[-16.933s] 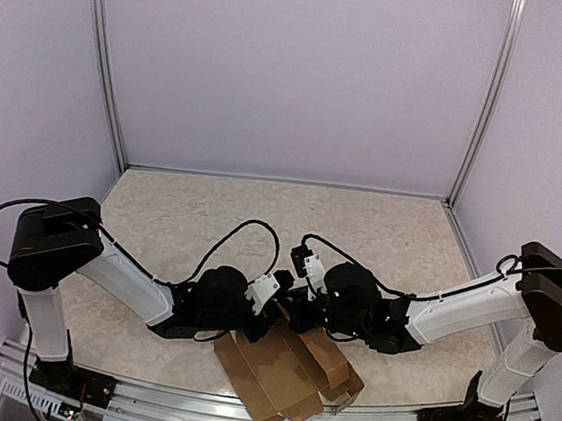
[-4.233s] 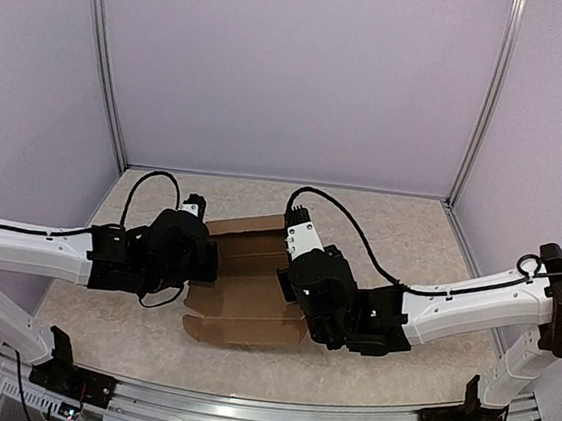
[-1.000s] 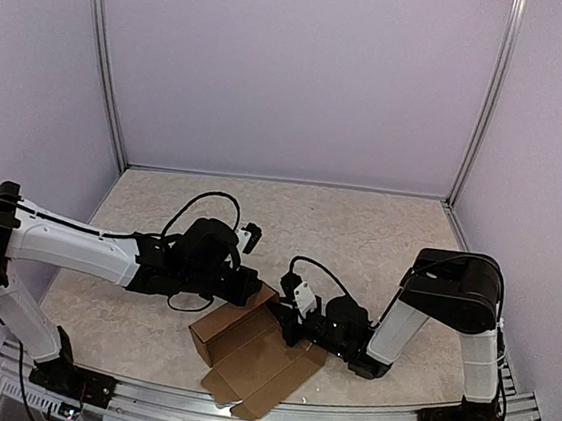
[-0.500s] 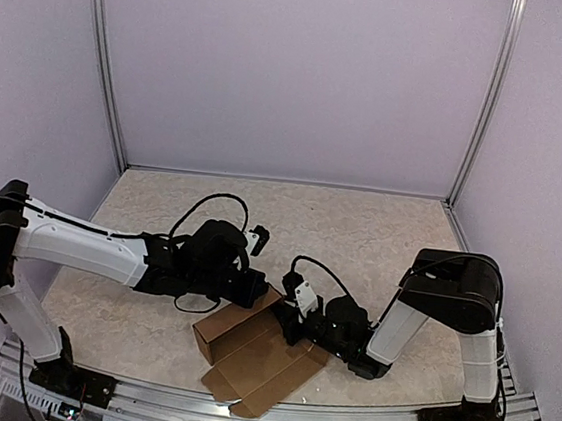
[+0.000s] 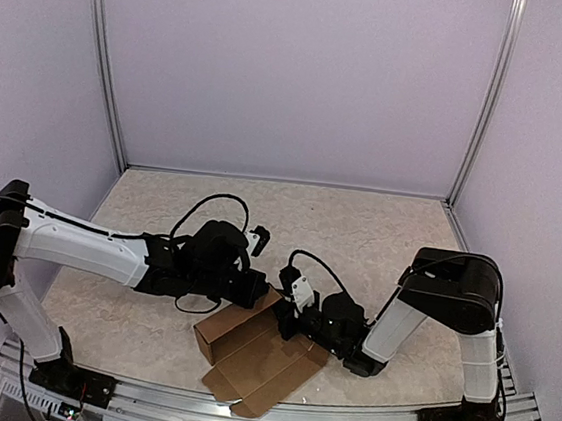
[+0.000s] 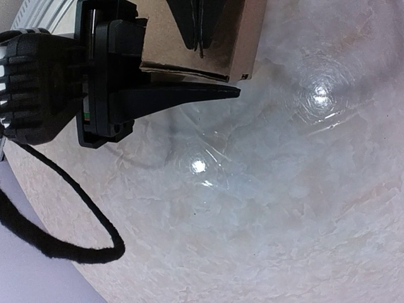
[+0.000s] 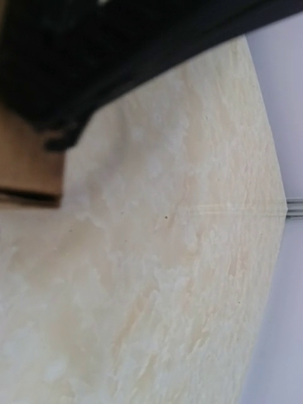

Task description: Fold the paper box

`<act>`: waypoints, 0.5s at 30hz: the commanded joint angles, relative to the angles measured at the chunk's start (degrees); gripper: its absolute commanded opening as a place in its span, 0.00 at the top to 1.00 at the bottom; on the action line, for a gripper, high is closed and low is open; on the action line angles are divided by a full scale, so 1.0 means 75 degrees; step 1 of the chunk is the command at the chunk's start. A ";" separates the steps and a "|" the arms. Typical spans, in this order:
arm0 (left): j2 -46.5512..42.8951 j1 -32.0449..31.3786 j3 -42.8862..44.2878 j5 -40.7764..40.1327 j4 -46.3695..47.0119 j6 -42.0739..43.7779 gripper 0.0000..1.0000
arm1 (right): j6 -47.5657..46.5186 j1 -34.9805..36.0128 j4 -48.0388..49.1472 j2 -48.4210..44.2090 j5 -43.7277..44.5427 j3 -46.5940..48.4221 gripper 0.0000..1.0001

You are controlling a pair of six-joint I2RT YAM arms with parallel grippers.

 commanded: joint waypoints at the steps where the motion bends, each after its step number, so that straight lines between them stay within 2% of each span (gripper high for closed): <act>1: 0.0225 -0.0093 0.0050 0.0036 -0.0174 -0.0056 1.00 | -0.0022 0.0089 0.0418 0.0169 0.0184 0.0111 0.84; 13: 0.0226 -0.0096 0.0050 -0.0029 -0.0222 -0.0068 1.00 | -0.0005 0.0165 0.0363 0.0318 0.0314 0.0085 0.85; 15: 0.0176 -0.0095 0.0050 -0.0075 -0.0257 -0.0046 1.00 | -0.0023 0.0166 0.0329 0.0314 0.0347 0.0105 0.90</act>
